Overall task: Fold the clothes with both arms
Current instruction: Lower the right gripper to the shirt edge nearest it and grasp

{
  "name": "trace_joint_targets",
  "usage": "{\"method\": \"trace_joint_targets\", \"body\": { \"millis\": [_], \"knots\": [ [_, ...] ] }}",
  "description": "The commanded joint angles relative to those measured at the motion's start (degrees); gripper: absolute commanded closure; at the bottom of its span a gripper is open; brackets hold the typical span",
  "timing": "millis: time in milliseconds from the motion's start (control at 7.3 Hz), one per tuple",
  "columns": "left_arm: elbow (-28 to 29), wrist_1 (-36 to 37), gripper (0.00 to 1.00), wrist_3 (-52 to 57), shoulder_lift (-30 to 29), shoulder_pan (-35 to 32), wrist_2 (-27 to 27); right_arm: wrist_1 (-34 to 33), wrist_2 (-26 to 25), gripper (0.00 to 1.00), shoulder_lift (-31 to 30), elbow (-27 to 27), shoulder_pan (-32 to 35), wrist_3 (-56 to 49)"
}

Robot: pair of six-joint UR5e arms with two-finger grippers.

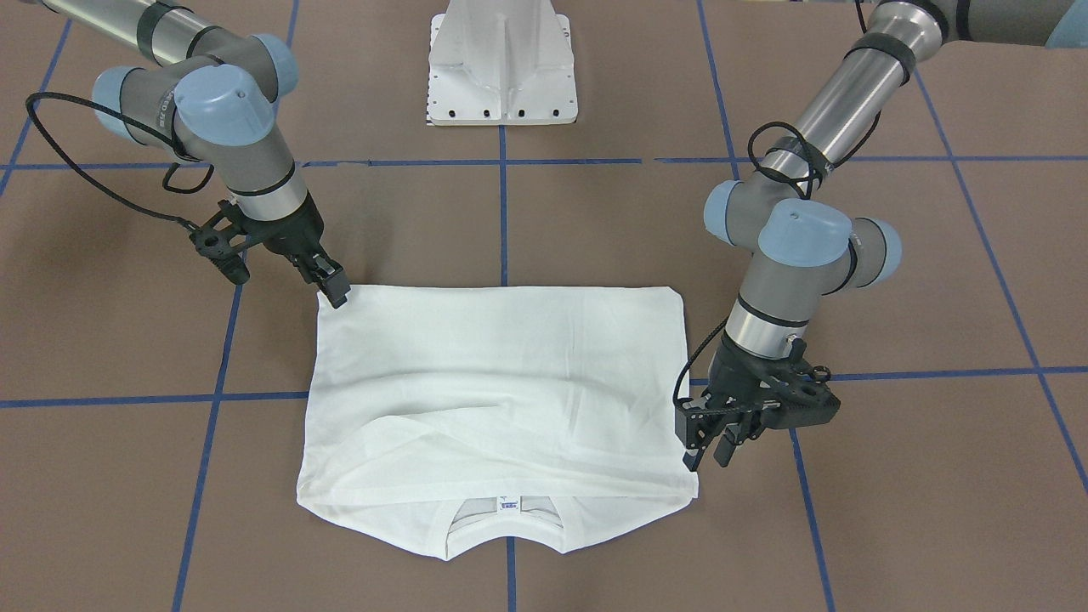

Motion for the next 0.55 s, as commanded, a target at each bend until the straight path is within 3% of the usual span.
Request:
{"method": "trace_joint_targets", "body": {
  "millis": [0, 137, 274, 411],
  "knots": [
    [-0.01, 0.31, 0.48, 0.03, 0.01, 0.00, -0.04, 0.00, -0.14, 0.31, 0.40, -2.10, -0.34, 0.05],
    [-0.01, 0.31, 0.48, 0.03, 0.01, 0.00, -0.04, 0.00, -0.23, 0.31, 0.84, -2.72, -0.34, 0.23],
    [-0.10, 0.31, 0.48, 0.03, 0.01, 0.00, -0.04, 0.00, -0.23, 0.61, 0.93, -2.73, -0.34, 2.06],
    [-0.27, 0.31, 0.48, 0.03, 0.01, 0.00, -0.04, 0.00, 0.03, 1.00, 0.93, -2.73, -0.34, 3.64]
  ]
}}
